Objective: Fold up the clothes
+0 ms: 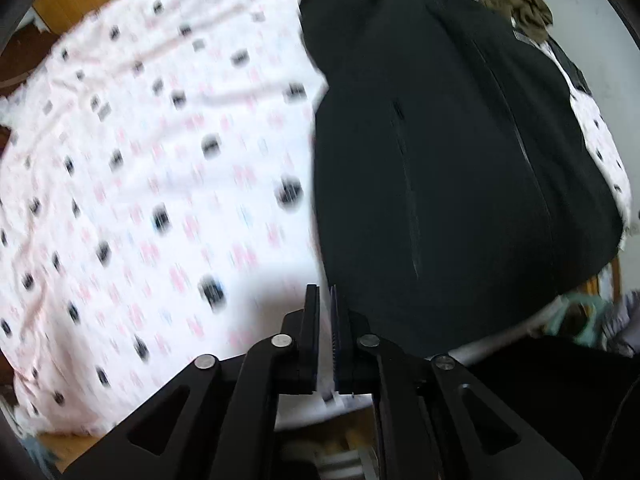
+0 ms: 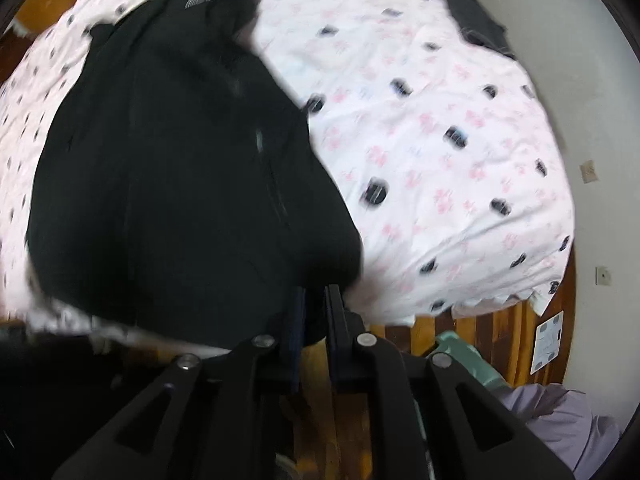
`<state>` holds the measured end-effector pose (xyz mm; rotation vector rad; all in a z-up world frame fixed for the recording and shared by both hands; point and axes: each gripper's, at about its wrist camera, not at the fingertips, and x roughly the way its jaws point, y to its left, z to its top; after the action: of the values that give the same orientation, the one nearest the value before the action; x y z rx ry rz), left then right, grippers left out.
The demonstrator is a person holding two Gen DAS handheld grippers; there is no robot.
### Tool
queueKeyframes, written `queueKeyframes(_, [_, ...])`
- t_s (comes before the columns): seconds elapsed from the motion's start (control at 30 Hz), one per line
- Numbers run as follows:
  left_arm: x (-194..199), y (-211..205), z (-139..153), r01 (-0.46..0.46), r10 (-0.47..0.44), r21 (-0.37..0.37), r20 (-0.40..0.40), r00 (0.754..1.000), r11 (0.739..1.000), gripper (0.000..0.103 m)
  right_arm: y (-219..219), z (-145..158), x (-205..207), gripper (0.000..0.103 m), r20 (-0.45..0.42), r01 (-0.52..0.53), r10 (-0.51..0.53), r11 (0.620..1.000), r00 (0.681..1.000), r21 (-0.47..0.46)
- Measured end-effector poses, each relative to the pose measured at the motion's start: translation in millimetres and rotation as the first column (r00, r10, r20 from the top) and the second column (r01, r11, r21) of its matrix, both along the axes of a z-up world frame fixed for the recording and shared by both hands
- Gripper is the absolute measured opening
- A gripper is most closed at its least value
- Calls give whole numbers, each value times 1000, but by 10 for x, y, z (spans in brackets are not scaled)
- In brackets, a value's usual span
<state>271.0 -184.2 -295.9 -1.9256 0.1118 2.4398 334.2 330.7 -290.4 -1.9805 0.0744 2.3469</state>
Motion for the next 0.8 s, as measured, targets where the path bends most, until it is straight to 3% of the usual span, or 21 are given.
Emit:
queueKeyframes(0.13, [-549,-131,97,-11,10,-8,-115,993,1000,45,-58,181,-530,22,-140,-2,-2,1000,990,-27])
queueKeyframes(0.2, [-990,-172,116,-17,17,2,-176,984,1000,49,-196,279,-858,23,-202,-31,21,999,979,-44])
queueKeyframes(0.3, [-1621,-307,-6,-22,30,39,-218,975,999,49,-469,368,-1352,24,-286,-74,47,994,957,-86])
queueKeyframes(0.43, [-2298,-390,-288,-25,43,84,-217,975,996,49,-827,300,-1948,24,-361,-132,75,982,930,-136])
queueKeyframes(0.67, [-3211,-394,-1043,22,0,160,-138,990,987,49,-1494,-222,-2816,24,-432,-313,284,950,856,5])
queueKeyframes(0.8, [-3531,-394,-1392,48,-27,219,-99,995,974,49,-1590,-477,-3080,24,-410,-322,297,947,862,8])
